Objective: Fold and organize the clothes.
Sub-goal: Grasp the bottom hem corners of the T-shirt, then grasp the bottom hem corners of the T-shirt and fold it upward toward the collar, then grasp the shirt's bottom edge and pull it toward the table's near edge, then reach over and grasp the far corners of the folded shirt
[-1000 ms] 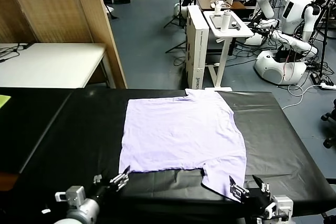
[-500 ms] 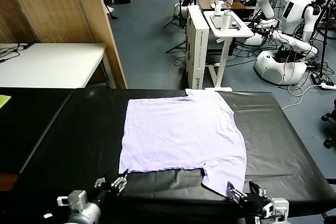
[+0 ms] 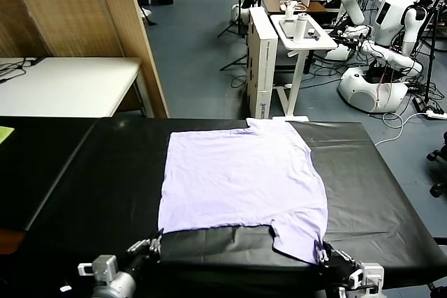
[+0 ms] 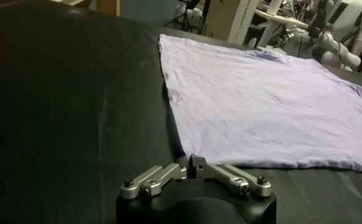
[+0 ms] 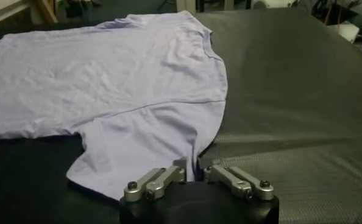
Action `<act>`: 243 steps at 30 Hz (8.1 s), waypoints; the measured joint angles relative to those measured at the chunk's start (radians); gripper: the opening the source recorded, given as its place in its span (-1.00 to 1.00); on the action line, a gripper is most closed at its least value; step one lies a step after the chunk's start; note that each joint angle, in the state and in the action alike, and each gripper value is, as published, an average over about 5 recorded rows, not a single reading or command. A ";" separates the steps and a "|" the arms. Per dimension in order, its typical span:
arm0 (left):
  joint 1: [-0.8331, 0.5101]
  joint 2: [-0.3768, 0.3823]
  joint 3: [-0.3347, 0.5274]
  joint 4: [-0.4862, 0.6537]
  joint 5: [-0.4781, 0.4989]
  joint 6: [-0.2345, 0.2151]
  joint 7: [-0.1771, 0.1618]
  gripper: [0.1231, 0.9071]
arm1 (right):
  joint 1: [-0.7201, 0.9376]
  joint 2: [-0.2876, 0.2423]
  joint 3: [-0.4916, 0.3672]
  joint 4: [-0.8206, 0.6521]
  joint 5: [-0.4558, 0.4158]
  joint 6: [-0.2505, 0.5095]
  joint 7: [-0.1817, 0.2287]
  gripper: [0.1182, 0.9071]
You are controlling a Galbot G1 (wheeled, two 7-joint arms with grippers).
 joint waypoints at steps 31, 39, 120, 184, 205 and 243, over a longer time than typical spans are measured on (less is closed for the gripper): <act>-0.117 -0.047 -0.061 -0.030 -0.060 0.015 -0.036 -0.94 | 0.403 -0.146 -0.028 -0.209 0.192 0.039 -0.062 -0.95; -0.243 -0.046 -0.023 0.041 -0.045 0.017 -0.032 -0.94 | 0.567 -0.159 -0.100 -0.344 0.211 0.030 -0.053 -0.95; -0.243 -0.048 0.011 0.170 0.071 -0.014 0.016 -0.94 | 0.395 -0.180 -0.087 -0.267 0.093 -0.007 -0.085 -0.95; -0.623 0.128 0.011 0.309 -0.235 0.145 0.005 1.00 | 1.118 -0.237 -0.387 -0.744 0.261 -0.019 -0.077 1.00; -0.865 0.125 0.162 0.614 -0.199 0.173 0.033 1.00 | 1.303 -0.150 -0.490 -1.007 0.220 -0.019 -0.110 1.00; -0.944 0.085 0.210 0.723 -0.192 0.196 0.042 0.32 | 1.328 -0.122 -0.528 -1.063 0.227 -0.019 -0.128 -0.13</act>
